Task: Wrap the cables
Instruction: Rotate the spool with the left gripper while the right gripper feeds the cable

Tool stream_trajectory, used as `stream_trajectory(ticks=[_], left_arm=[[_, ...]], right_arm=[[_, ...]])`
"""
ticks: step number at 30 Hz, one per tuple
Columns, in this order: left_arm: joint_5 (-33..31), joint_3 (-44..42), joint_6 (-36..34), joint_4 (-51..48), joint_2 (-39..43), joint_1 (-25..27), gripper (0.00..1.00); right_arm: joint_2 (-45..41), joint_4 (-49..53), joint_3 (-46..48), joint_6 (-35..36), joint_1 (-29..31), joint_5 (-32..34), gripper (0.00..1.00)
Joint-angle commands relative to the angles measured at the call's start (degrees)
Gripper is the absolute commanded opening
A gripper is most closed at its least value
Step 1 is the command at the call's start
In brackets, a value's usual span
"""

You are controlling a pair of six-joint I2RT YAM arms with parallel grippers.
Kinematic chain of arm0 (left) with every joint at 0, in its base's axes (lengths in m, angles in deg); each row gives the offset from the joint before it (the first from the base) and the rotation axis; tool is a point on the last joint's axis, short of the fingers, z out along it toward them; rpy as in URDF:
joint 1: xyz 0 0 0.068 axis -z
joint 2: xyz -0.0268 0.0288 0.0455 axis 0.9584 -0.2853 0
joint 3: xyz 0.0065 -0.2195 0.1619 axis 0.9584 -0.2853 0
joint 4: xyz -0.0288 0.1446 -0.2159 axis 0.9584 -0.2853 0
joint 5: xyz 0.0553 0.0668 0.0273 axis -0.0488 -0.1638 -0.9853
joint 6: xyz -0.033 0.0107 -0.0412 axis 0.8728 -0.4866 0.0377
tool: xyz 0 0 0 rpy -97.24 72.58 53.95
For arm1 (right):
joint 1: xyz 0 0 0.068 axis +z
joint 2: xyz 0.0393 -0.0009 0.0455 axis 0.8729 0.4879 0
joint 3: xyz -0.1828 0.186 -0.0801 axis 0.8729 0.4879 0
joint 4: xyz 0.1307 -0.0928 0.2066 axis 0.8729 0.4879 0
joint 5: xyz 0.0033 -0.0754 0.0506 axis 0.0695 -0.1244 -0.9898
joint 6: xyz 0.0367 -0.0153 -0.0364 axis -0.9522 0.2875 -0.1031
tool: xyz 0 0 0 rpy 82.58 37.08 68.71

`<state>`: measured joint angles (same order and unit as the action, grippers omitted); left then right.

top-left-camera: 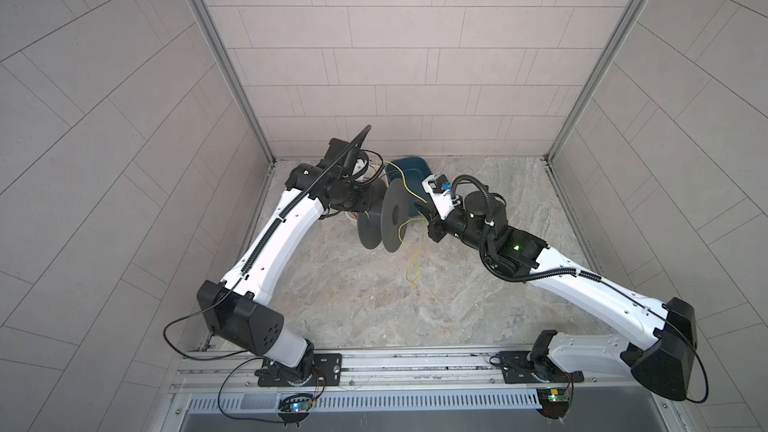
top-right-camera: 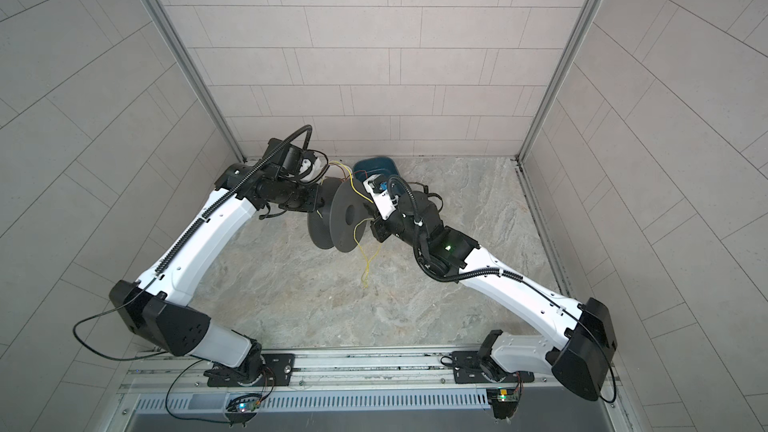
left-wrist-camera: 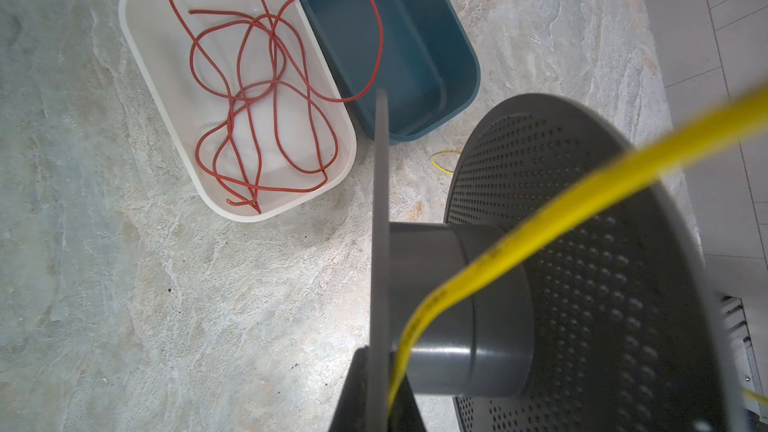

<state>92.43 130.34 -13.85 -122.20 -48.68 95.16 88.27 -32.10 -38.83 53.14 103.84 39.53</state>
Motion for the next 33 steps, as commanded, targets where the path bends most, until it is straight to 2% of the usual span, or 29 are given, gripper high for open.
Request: stream_trajectory(ticks=[1, 7, 12, 19, 33], left_arm=[[3.6, 0.1, -2.4, 2.6, 4.1, -1.0, 0.0], [7.3, -0.6, -2.5, 4.5, 6.5, -2.9, 0.0], [10.2, -0.5, -3.0, 5.2, 7.6, -3.7, 0.0], [15.0, -0.3, -1.2, 7.7, 9.5, -5.9, 0.0], [25.7, -4.2, 13.6, 21.5, 12.1, -11.8, 0.0]], right_arm=[[-0.3, 2.6, -1.8, -2.2, -3.2, 0.3, 0.0], [1.4, 4.7, -2.7, -6.5, -12.0, -6.9, 0.0], [3.5, 8.1, -4.4, -7.3, -16.4, -8.6, 0.0], [6.6, 11.2, -5.1, -6.5, -19.6, -7.8, 0.0], [8.8, 6.8, 0.0, -9.0, -20.0, -14.1, 0.0]])
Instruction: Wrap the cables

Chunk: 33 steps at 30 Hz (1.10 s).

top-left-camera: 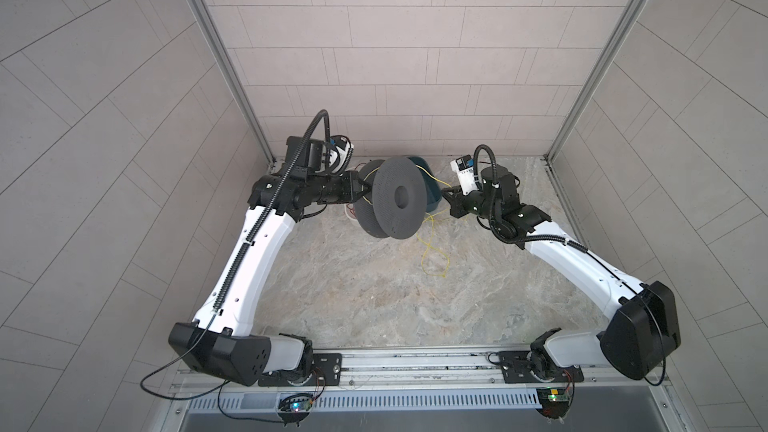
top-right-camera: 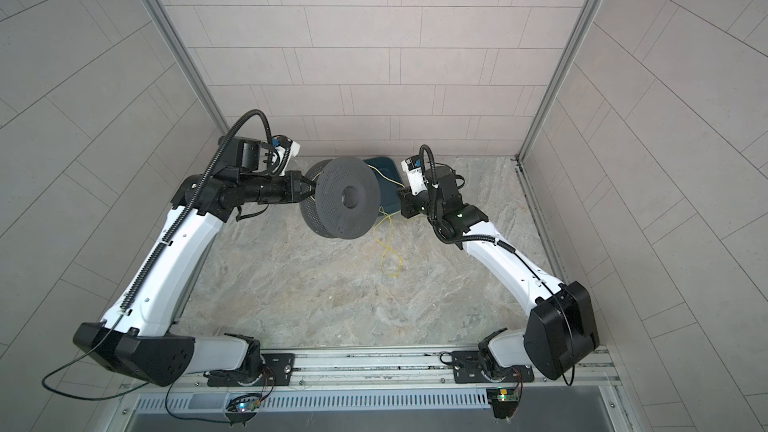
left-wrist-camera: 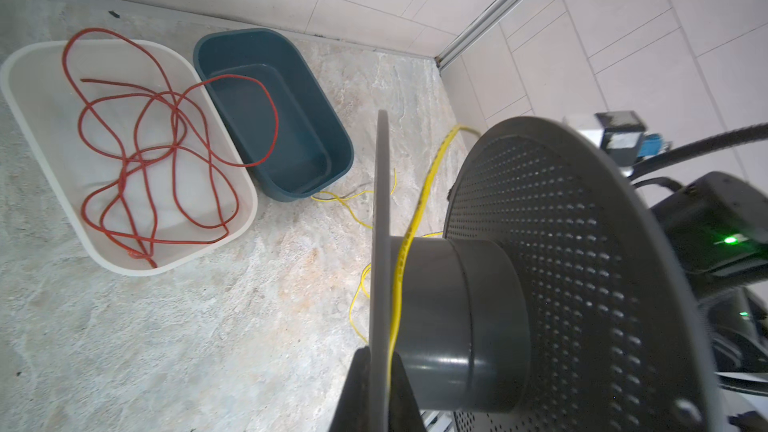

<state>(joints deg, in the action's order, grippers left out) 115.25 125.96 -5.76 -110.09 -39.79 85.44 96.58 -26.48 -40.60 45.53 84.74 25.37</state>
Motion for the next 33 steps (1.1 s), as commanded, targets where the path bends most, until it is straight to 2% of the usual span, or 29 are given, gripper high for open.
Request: stream_trajectory(ticks=[1, 6, 11, 19, 27, 33], left_arm=[[3.2, -0.1, 6.3, 10.1, 3.3, -2.5, 0.0], [3.8, -5.0, 16.1, 20.5, 5.1, -4.3, 0.0], [-1.9, -9.4, 24.0, 26.8, 6.5, -4.4, 0.0], [-12.9, -13.3, 27.9, 29.4, 8.3, -4.3, 0.0], [-23.5, -15.9, 30.6, 31.5, 10.3, -3.6, 0.0], [-27.1, -17.4, 30.9, 31.9, 10.4, -2.7, 0.0]], right_arm=[[0.2, 0.4, 2.5, -1.8, -0.8, -0.2, 0.0], [-0.6, -2.5, 5.3, -3.2, 0.8, -1.4, 0.0], [-2.1, -4.5, 7.2, -4.0, 3.9, -0.3, 0.0], [-3.0, -6.3, 7.5, -4.1, 9.9, 2.7, 0.0], [0.5, -3.0, 1.7, 0.0, 18.3, 7.2, 0.0], [3.8, -0.5, -3.3, 2.4, 23.1, 10.5, 0.0]])
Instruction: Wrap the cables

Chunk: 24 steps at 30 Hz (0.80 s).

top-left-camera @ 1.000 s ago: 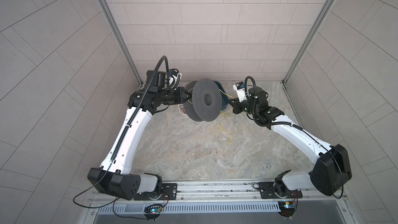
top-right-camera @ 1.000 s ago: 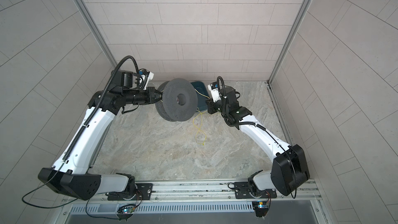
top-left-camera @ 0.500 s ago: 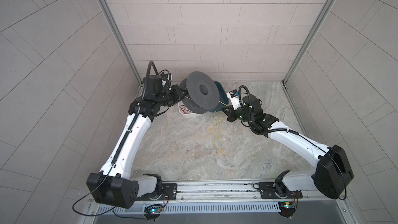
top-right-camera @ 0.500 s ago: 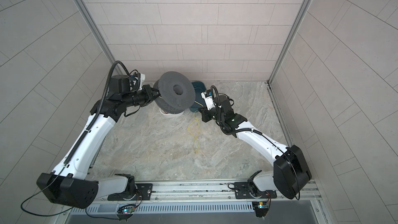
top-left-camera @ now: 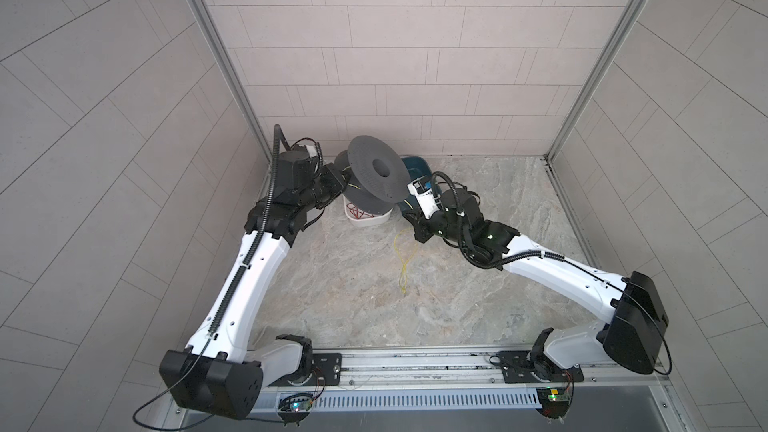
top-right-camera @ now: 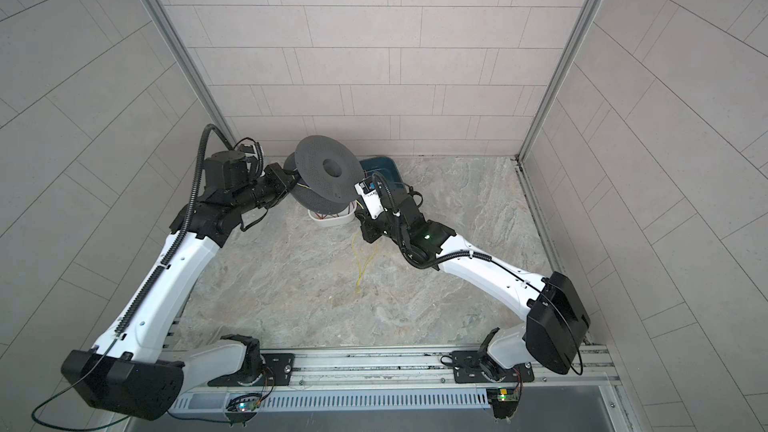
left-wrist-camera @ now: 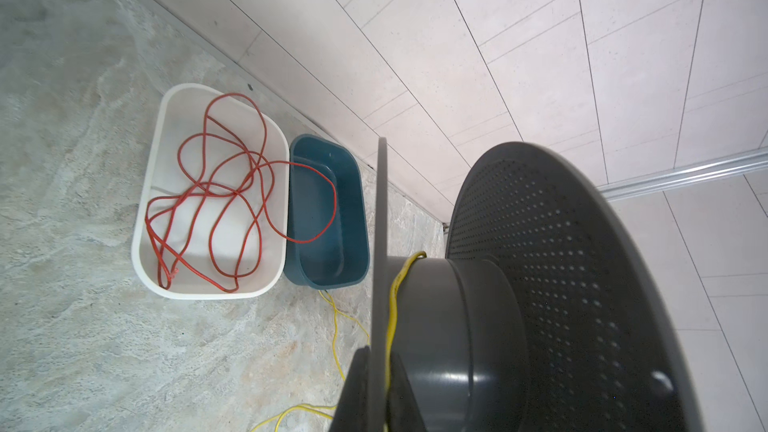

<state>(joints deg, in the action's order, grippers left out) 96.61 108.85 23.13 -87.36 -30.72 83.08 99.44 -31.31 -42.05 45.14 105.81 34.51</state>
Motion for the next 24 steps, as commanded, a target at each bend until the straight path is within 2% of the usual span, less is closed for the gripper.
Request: stream_trajectory(ticks=[1, 8, 17, 22, 24], left_arm=[[-8.9, -0.5, 2.0, 9.3, 1.3, -0.3, 0.0], [-10.8, -2.8, 1.6, 10.6, 0.9, 1.4, 0.0], [-15.8, -4.3, -2.9, 9.2, 1.6, 5.4, 0.0], [-17.6, -4.0, -5.6, 7.5, 1.8, 6.1, 0.0], [-18.0, -2.9, -6.9, 6.8, 1.8, 6.1, 0.0]], right_arm=[[1.5, 4.7, -2.7, 3.1, 2.8, 1.8, 0.0], [7.2, 8.0, -11.8, 6.0, 7.8, 2.4, 0.0], [13.5, 11.1, -22.5, 7.1, 10.2, 1.6, 0.0], [14.0, 12.4, -22.6, 7.2, 10.3, 3.1, 0.0], [13.1, 12.2, -21.0, 7.2, 10.3, 4.2, 0.05]])
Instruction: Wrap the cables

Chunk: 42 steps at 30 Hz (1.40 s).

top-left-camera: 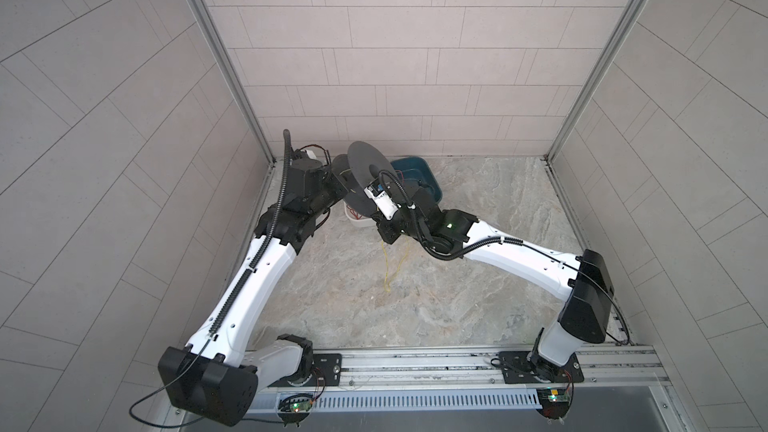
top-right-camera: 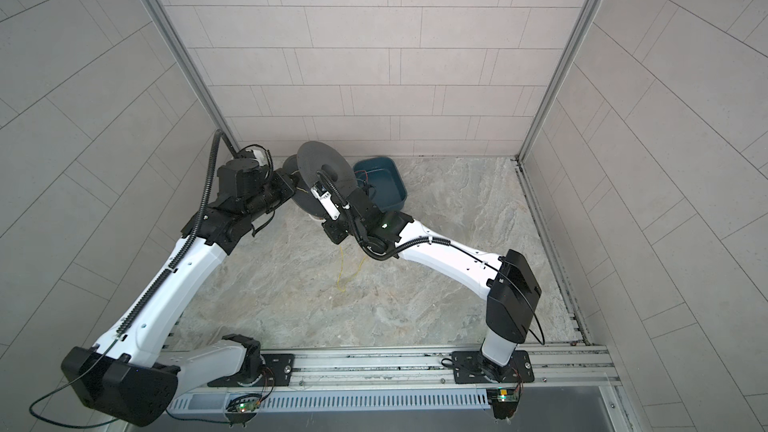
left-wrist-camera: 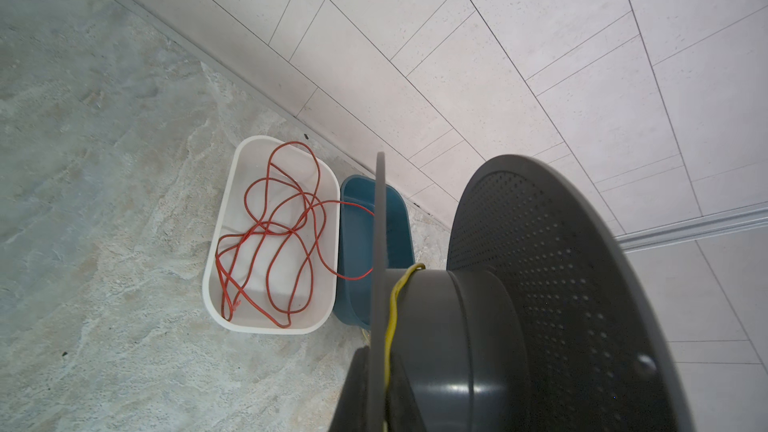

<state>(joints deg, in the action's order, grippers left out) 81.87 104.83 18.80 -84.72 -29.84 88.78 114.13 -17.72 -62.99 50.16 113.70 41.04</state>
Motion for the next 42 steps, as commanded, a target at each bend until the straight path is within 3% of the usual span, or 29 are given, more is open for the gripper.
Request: stream_trajectory(ticks=[1, 8, 12, 15, 22, 26, 33, 42], left_arm=[[-3.3, 2.1, -3.2, 3.5, 0.9, 0.4, 0.0], [0.0, 7.8, -5.6, 0.4, -0.7, 0.4, 0.0], [1.2, 9.2, -5.8, -0.6, -0.6, 0.4, 0.0], [2.0, 10.7, -6.3, -1.5, -0.6, 0.4, 0.0], [3.7, 14.5, -6.0, -2.3, -1.1, 0.4, 0.0], [3.4, 14.9, -4.5, -1.5, -0.5, 0.4, 0.0], [4.6, 16.2, -1.7, -0.2, -1.0, 0.4, 0.0], [3.2, 15.8, -1.7, 0.4, -0.6, 0.4, 0.0]], right_arm=[[-2.2, -1.6, 1.0, 2.1, 2.4, -1.8, 0.06], [-7.4, -2.1, 6.0, 2.9, 2.0, -0.5, 0.28], [-10.7, -2.3, 8.9, 3.6, 1.6, -0.9, 0.46], [-14.0, -3.5, 12.1, 3.6, 1.1, -1.1, 0.65], [-22.6, -5.8, 19.9, 4.7, 0.0, -2.1, 0.84], [-27.0, -7.2, 25.2, 4.7, -0.4, -2.0, 0.89], [-28.6, -13.7, 33.3, 1.5, -1.5, -2.0, 0.89], [-19.8, -27.9, 35.1, -13.3, -1.3, -6.3, 0.83]])
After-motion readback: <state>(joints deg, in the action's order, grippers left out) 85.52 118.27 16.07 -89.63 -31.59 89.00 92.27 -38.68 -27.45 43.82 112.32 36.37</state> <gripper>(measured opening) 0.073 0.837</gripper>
